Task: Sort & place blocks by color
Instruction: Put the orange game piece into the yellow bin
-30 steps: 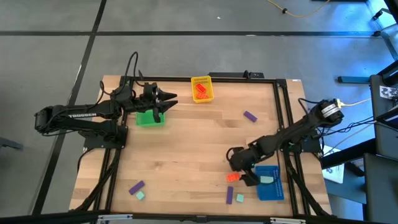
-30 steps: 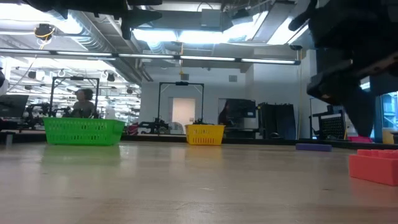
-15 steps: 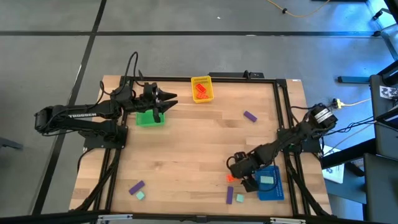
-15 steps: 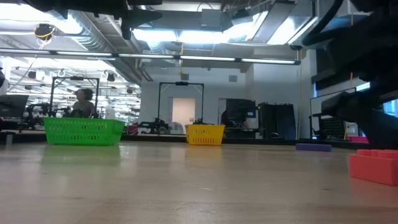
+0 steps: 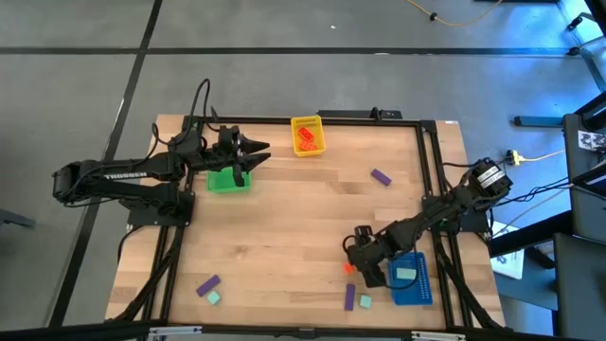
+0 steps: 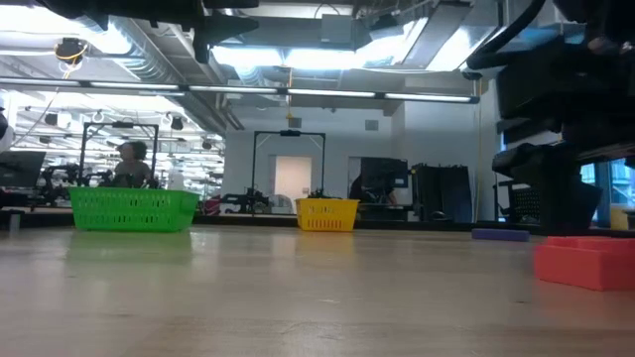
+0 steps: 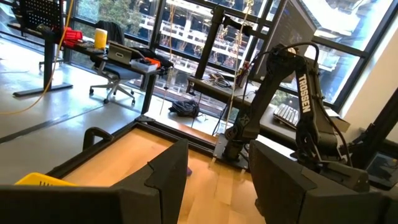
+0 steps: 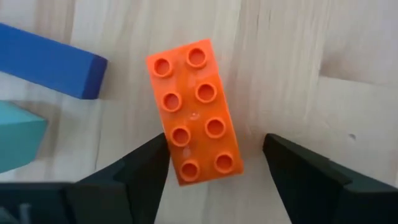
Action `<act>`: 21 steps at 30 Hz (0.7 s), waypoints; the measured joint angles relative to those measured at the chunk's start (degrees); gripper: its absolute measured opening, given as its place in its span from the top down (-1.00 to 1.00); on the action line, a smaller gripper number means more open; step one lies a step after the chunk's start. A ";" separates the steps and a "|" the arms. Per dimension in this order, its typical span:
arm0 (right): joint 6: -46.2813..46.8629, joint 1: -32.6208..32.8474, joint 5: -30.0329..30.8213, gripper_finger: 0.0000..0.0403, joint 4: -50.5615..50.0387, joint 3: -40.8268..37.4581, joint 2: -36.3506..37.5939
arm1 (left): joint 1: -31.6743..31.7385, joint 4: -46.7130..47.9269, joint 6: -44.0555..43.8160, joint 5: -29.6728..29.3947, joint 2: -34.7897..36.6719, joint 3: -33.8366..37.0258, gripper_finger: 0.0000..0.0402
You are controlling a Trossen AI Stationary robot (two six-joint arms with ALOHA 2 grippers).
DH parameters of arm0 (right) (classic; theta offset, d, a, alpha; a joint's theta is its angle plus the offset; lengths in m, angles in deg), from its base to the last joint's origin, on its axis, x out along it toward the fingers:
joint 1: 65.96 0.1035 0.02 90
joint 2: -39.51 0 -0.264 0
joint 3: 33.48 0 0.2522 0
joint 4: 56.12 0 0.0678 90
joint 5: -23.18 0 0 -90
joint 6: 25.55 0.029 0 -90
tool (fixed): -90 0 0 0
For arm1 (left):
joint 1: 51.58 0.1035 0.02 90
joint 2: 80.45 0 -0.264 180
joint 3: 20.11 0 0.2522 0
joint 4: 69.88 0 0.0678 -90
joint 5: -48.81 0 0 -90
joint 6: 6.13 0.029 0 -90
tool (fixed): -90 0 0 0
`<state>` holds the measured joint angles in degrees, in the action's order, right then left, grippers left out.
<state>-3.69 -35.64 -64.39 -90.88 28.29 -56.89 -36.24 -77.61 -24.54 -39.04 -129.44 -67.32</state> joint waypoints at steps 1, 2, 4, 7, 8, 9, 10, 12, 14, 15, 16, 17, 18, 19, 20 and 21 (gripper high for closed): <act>-0.01 0.00 0.11 -0.27 0.04 0.00 -0.16 | 0.00 0.00 0.00 0.01 0.00 -0.01 0.19; 0.01 0.00 0.26 -0.24 0.04 0.00 -0.25 | 0.01 0.00 0.00 0.02 0.00 -0.01 0.19; -0.01 0.00 0.39 -0.17 0.04 0.04 -0.57 | -0.01 0.00 0.00 0.02 0.00 -0.01 0.19; -0.28 0.00 0.40 -0.04 0.04 0.04 -0.59 | 0.01 0.00 0.42 0.00 0.00 -0.01 0.19; -0.61 0.00 0.49 0.01 0.04 0.04 -0.60 | 0.01 0.00 0.70 0.00 0.00 -0.01 0.19; -1.03 0.00 0.54 0.05 0.06 0.04 -0.60 | 0.01 0.00 0.78 0.00 0.00 -0.01 0.19; -1.37 -0.02 0.55 0.10 0.07 0.04 -0.60 | 0.00 0.00 0.80 0.00 0.00 -0.01 0.19; -2.43 -0.02 0.55 0.18 0.04 0.04 -0.60 | 0.01 0.00 0.83 -0.05 0.00 -0.01 0.19; -2.83 -0.02 0.66 0.24 0.09 0.04 -0.60 | 0.01 0.00 0.87 -0.13 0.00 0.01 0.19; -2.81 -0.02 0.74 0.26 0.11 0.04 -0.60 | 0.01 0.00 0.89 -0.13 0.00 -0.01 0.19; -2.75 -0.02 0.76 0.26 0.13 0.04 -0.60 | 0.01 0.00 0.93 -0.13 0.00 -0.01 0.19; -2.77 -0.02 0.74 0.26 0.15 0.04 -0.60 | 0.01 0.00 0.97 -0.13 0.00 -0.01 0.19; -2.81 -0.02 0.74 0.25 0.17 0.04 -0.61 | 0.01 0.00 0.98 -0.14 0.00 -0.01 0.19; -2.81 -0.02 0.74 0.22 0.19 0.04 -0.63 | 0.01 0.00 0.99 -0.15 0.00 -0.01 0.19; -2.81 -0.02 0.74 0.20 0.20 0.04 -0.65 | 0.01 0.00 1.01 -0.15 0.00 -0.01 0.19; -2.81 -0.01 0.74 0.18 0.22 0.04 -0.66 | 0.01 0.00 1.01 -0.15 0.00 -0.01 0.19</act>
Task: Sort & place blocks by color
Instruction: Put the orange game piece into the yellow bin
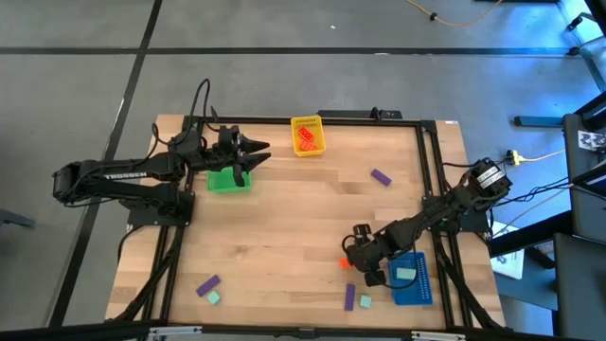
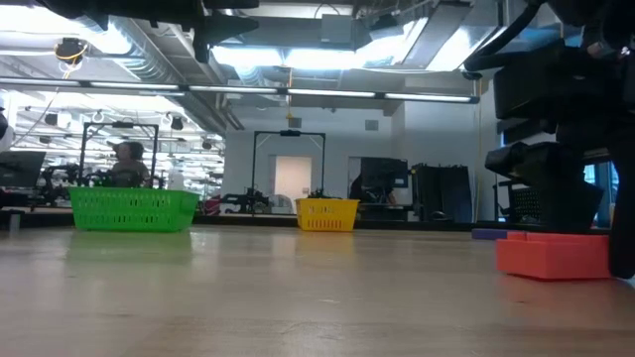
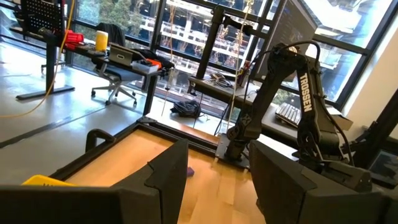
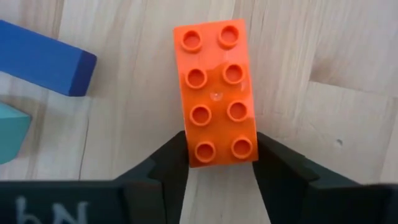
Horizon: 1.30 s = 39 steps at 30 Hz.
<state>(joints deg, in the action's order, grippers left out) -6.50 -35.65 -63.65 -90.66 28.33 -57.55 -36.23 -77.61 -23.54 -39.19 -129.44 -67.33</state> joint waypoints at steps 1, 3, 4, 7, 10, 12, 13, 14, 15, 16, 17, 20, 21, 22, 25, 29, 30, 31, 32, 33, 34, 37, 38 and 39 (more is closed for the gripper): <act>0.00 0.00 -0.02 0.17 0.00 0.00 -0.01 | 0.00 0.00 0.00 -0.02 0.00 0.00 0.19; 0.22 0.01 -0.02 0.18 -0.02 0.00 -0.02 | 0.00 0.00 0.00 -0.04 0.00 0.00 0.19; 0.36 0.01 -0.02 0.21 -0.05 0.00 0.01 | 0.00 0.00 0.00 -0.04 0.00 0.00 0.19; 1.48 0.01 -0.09 0.27 -0.13 -0.08 0.45 | 0.00 0.00 0.02 -0.04 0.00 0.00 0.19; 1.73 -0.07 -0.64 0.27 -0.44 -0.16 0.97 | 0.00 0.00 0.02 -0.04 0.00 0.00 0.19; 1.73 -0.05 -0.97 0.27 -0.68 -0.20 1.16 | 0.00 0.00 0.02 -0.04 0.00 0.02 0.19; 1.73 -0.05 -1.18 0.26 -0.67 -0.20 1.20 | 0.00 0.00 0.02 -0.04 0.00 0.00 0.19; 1.73 -0.05 -1.50 0.24 -0.65 -0.20 1.20 | 0.00 0.00 0.02 -0.04 0.00 0.00 0.19; 1.68 -0.05 -1.65 0.23 -0.64 -0.20 1.20 | 0.00 0.00 0.02 -0.04 0.00 0.00 0.19; 1.66 -0.05 -1.70 0.23 -0.63 -0.20 1.22 | 0.00 0.00 0.02 -0.04 0.00 0.00 0.19; 1.66 -0.05 -1.70 0.24 -0.63 -0.20 1.25 | 0.00 0.00 0.02 -0.04 0.00 0.00 0.19; 1.43 -0.05 -2.10 0.27 -0.78 -0.20 1.45 | 0.00 0.00 0.02 -0.04 0.00 0.00 0.19; 1.38 -0.05 -2.36 0.27 -1.17 -0.20 1.83 | 0.00 0.00 0.02 -0.04 0.00 0.00 0.19; 1.33 -0.05 -2.44 0.27 -1.47 -0.20 2.37 | 0.00 0.00 0.02 -0.04 0.00 0.00 0.19; 0.97 -0.18 -2.42 0.26 -3.92 -0.20 5.17 | 0.00 0.00 0.02 -0.04 0.00 0.00 0.19; 0.20 -1.53 -2.36 0.22 -8.91 -0.17 10.49 | 0.00 0.00 0.02 -0.04 0.00 0.00 0.19; 0.20 -2.11 -2.31 0.22 -9.63 -0.17 11.79 | 0.00 0.00 0.02 -0.04 0.00 0.00 0.19; 0.22 -2.62 -2.24 0.23 -9.94 -0.36 13.21 | 0.00 0.00 0.02 -0.04 0.00 0.00 0.19; 0.28 -3.22 -2.25 0.25 -9.73 -0.91 14.70 | 0.00 -0.01 0.02 -0.03 0.00 0.00 0.19; 0.77 -3.87 -2.26 0.26 -9.12 -1.61 16.13 | 0.00 -0.02 0.02 -0.02 0.00 0.00 0.19; 1.84 -4.52 -2.25 0.27 -7.71 -2.71 17.56 | 0.00 0.00 0.00 0.00 0.00 0.00 0.19; 6.30 -6.91 -2.19 0.26 -1.08 -7.45 21.74 | -0.01 -0.01 0.00 0.54 0.00 0.00 0.19; 8.31 -7.79 -2.17 0.24 2.46 -9.19 22.90 | -0.02 0.02 -0.01 0.55 0.00 0.00 0.19; 10.26 -8.75 -1.95 0.22 6.12 -10.93 23.93 | -0.02 0.01 -0.02 0.55 0.00 0.00 0.19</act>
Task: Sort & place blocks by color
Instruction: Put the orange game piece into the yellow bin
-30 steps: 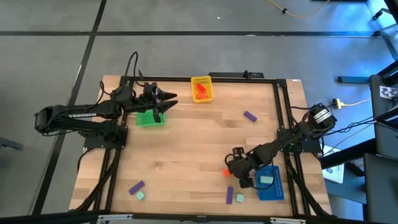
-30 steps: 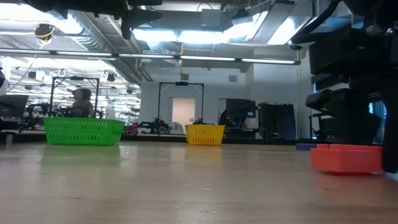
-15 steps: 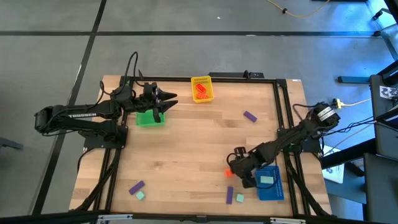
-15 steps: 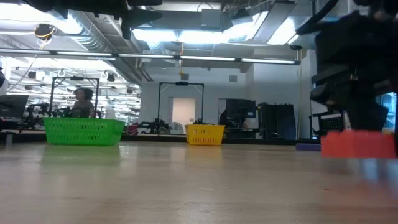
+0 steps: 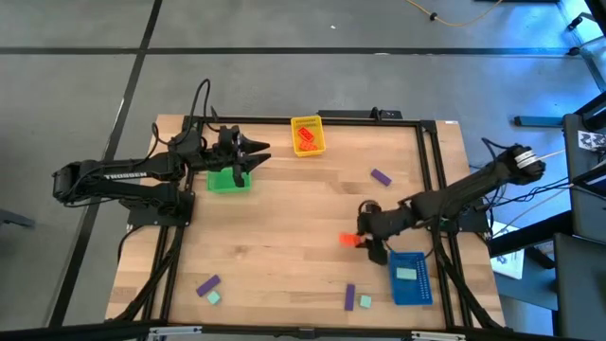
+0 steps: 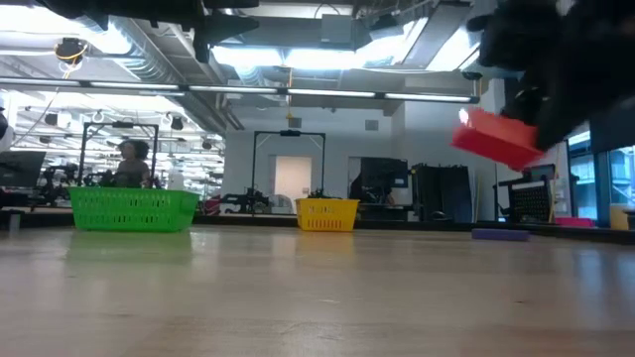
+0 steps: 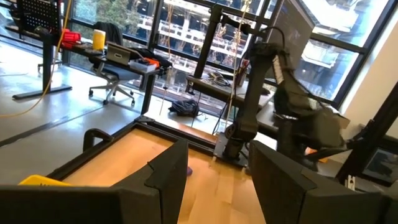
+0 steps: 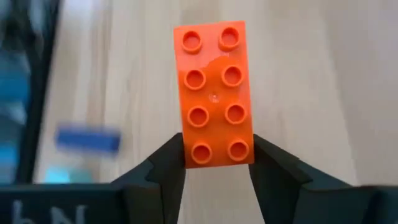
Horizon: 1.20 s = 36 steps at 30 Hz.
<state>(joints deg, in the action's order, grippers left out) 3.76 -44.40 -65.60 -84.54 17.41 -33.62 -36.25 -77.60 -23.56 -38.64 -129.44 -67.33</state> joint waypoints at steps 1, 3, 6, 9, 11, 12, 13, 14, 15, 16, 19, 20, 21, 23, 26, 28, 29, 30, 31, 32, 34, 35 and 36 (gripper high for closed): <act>1.85 -0.81 0.28 0.21 3.96 -1.78 0.96 | 0.00 -0.01 0.00 0.00 0.00 0.00 0.19; 4.86 -2.58 1.82 0.20 11.86 -4.47 2.01 | 0.00 0.01 0.00 0.02 0.00 0.00 0.19; 6.41 -5.49 4.70 0.25 22.01 -6.70 2.50 | 0.02 0.00 -0.02 0.04 0.00 0.00 0.19; 4.90 -8.66 8.04 0.27 30.23 -6.82 2.50 | 0.00 -0.01 0.00 0.04 0.00 0.00 0.19; 3.32 -10.87 9.57 0.26 35.72 -6.82 2.50 | 0.01 0.00 0.00 0.04 0.00 0.00 0.19; 2.48 -11.94 9.70 0.24 38.20 -6.82 2.50 | 0.01 -0.01 0.00 0.04 0.00 0.00 0.19; 1.71 -13.00 9.74 0.22 40.52 -6.82 2.50 | 0.00 0.00 0.00 0.04 0.00 0.00 0.19; 1.35 -14.02 9.74 0.20 42.39 -6.80 2.50 | 0.00 0.01 0.00 0.04 0.00 0.00 0.19; 0.62 -15.00 9.74 0.19 43.96 -6.80 2.50 | 0.02 -0.01 0.00 0.04 0.00 0.00 0.19; 0.14 -15.84 9.75 0.19 45.06 -6.80 2.50 | 0.00 -0.01 0.00 0.04 0.00 0.00 0.19; -1.20 -17.94 9.74 0.23 47.98 -6.80 2.50 | 0.00 -0.01 0.02 0.04 0.00 0.00 0.19; -1.29 -18.41 9.68 0.24 48.41 -6.80 2.52 | 0.00 0.01 0.02 0.04 0.00 0.00 0.19; -1.29 -18.80 9.42 0.26 48.38 -6.80 2.52 | 0.00 0.00 0.02 0.06 0.00 0.00 0.19; -1.31 -19.28 8.57 0.26 48.25 -6.80 2.50 | 0.00 -0.01 0.02 0.07 0.00 0.00 0.19; -1.30 -19.43 7.83 0.22 48.28 -6.80 2.50 | 0.00 -0.01 0.02 0.07 0.00 0.00 0.19; -1.17 -19.43 7.77 0.20 48.32 -6.80 2.50 | 0.00 -0.01 0.02 0.07 0.00 0.00 0.19; -1.07 -19.43 7.77 0.19 48.30 -6.80 2.50 | 0.00 -0.01 0.02 0.07 0.00 0.00 0.19; -1.06 -19.43 7.76 0.19 48.26 -6.80 2.50 | 0.00 -0.01 0.02 0.06 0.00 0.00 0.19; -1.06 -19.43 7.76 0.20 48.26 -6.80 2.50 | 0.00 0.00 0.02 0.04 0.00 0.00 0.19; -1.04 -19.43 7.77 0.21 48.29 -6.80 2.50 | 0.00 -0.01 0.02 0.04 0.00 0.00 0.19; -1.00 -19.43 7.77 0.24 48.26 -6.80 2.50 | 0.00 0.00 0.04 -0.20 0.00 0.00 0.19; -1.04 -19.43 7.75 0.25 48.26 -6.80 2.50 | 0.00 -0.01 0.04 -0.49 0.00 0.00 0.19; -1.06 -19.43 7.75 0.25 48.26 -6.80 2.50 | 0.00 -0.01 0.04 -0.92 0.00 0.00 0.19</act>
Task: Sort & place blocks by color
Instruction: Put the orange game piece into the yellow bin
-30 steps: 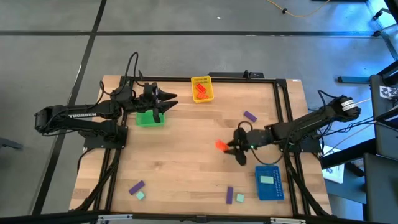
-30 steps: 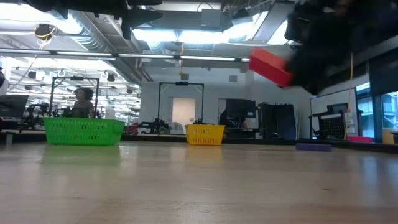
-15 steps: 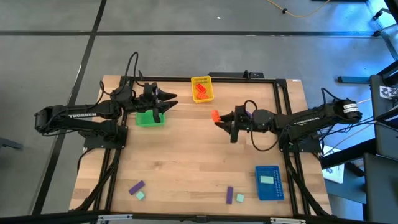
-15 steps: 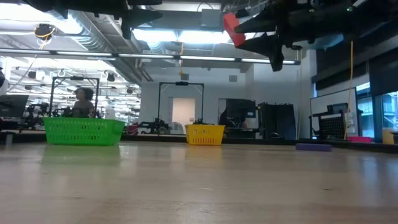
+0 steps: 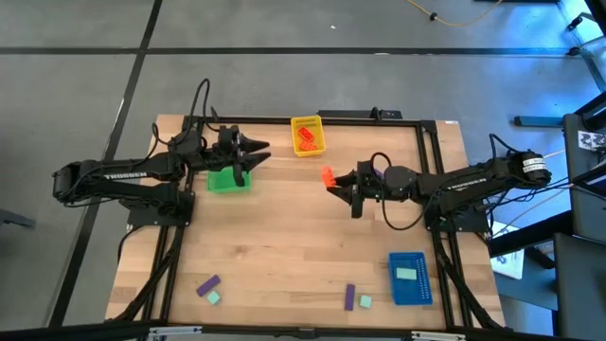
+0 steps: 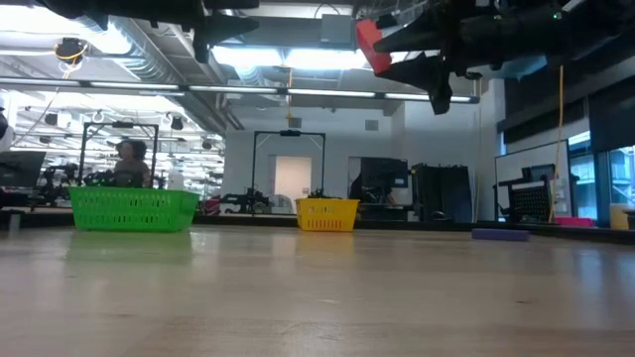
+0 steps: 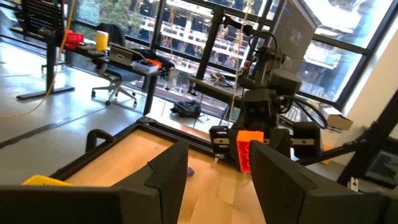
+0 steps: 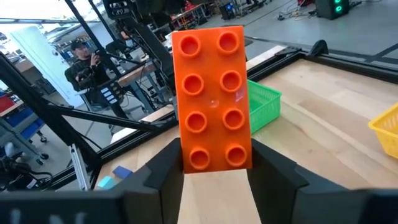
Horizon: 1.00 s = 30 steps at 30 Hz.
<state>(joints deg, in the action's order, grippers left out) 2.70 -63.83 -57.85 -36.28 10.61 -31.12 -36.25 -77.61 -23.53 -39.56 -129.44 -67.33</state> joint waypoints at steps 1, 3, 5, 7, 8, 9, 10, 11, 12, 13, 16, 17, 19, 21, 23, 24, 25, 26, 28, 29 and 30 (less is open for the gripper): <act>0.00 0.00 0.00 0.25 -0.10 0.00 0.00 | 0.00 0.00 0.00 -0.49 0.00 0.00 0.19; 0.00 0.00 0.00 0.23 -0.74 0.00 0.00 | 0.02 -0.01 0.01 -0.83 0.00 0.00 0.19; -0.01 -0.33 -0.02 0.20 -2.65 0.56 0.00 | 0.00 -0.06 0.01 -0.85 0.00 0.00 0.19; -0.26 -1.12 -0.02 0.20 -6.47 2.35 0.00 | 0.00 -0.41 0.01 -0.87 0.00 0.00 0.19; -1.00 -1.69 -0.02 0.20 -8.48 3.55 -0.10 | 0.02 -0.75 -0.01 -0.88 0.00 0.00 0.19; -2.11 -2.36 -0.05 0.21 -10.36 5.00 -0.37 | 0.00 -1.22 -0.03 -0.88 0.00 0.00 0.19; -3.59 -3.07 -0.21 0.21 -12.20 6.48 -0.67 | 0.00 -1.72 -0.03 -0.88 0.00 0.00 0.19; -5.12 -4.01 -0.53 0.22 -13.97 8.11 -1.13 | 0.00 -2.34 -0.02 -0.88 0.00 0.00 0.19; -6.54 -5.01 -1.04 0.22 -15.47 9.98 -1.83 | 0.02 -2.92 -0.01 -0.88 0.00 0.00 0.19; -8.00 -6.13 -1.66 0.22 -16.77 11.64 -2.58 | 0.00 -3.39 -0.01 -0.88 0.00 0.00 0.19; -11.42 -9.71 -3.71 0.21 -20.21 16.11 -5.80 | 0.00 -4.57 -0.01 -0.88 0.00 0.00 0.19; -12.16 -10.83 -4.88 0.21 -21.14 17.38 -6.99 | 0.02 -4.94 -0.01 -0.88 0.00 0.00 0.19; -13.16 -12.71 -6.76 0.20 -22.15 19.88 -9.43 | 0.00 -5.20 -0.01 -0.83 0.00 0.00 0.19; -14.14 -13.96 -7.71 0.20 -22.34 21.48 -11.43 | 0.00 -5.16 -0.01 -0.61 0.00 0.00 0.19; -14.92 -14.68 -8.32 0.20 -22.48 22.43 -13.19 | 0.01 -5.16 -0.01 -0.57 0.00 0.00 0.19; -15.02 -14.98 -8.75 0.20 -22.56 22.53 -13.72 | 0.00 -5.14 -0.01 -0.55 0.00 0.00 0.19; -14.98 -15.16 -8.82 0.20 -22.75 22.53 -14.09 | 0.02 -5.14 -0.01 -0.57 0.00 0.00 0.19; -14.82 -15.17 -8.85 0.20 -22.58 22.57 -14.34 | 0.02 -5.14 -0.01 -0.57 0.00 0.00 0.19; -14.60 -15.16 -8.87 0.20 -22.75 22.60 -14.55 | 0.01 -5.14 -0.01 -0.48 0.00 0.00 0.19; -14.58 -15.15 -9.01 0.20 -22.93 22.60 -14.56 | 0.00 -5.15 -0.01 -0.48 0.00 0.00 0.19; -14.61 -15.15 -9.08 0.20 -22.94 22.61 -14.56 | 0.00 -5.13 -0.01 -0.48 0.00 0.00 0.19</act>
<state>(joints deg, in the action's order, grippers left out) -11.91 -78.98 -66.93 -59.22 33.21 -45.68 -36.25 -82.74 -23.54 -40.04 -129.44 -67.33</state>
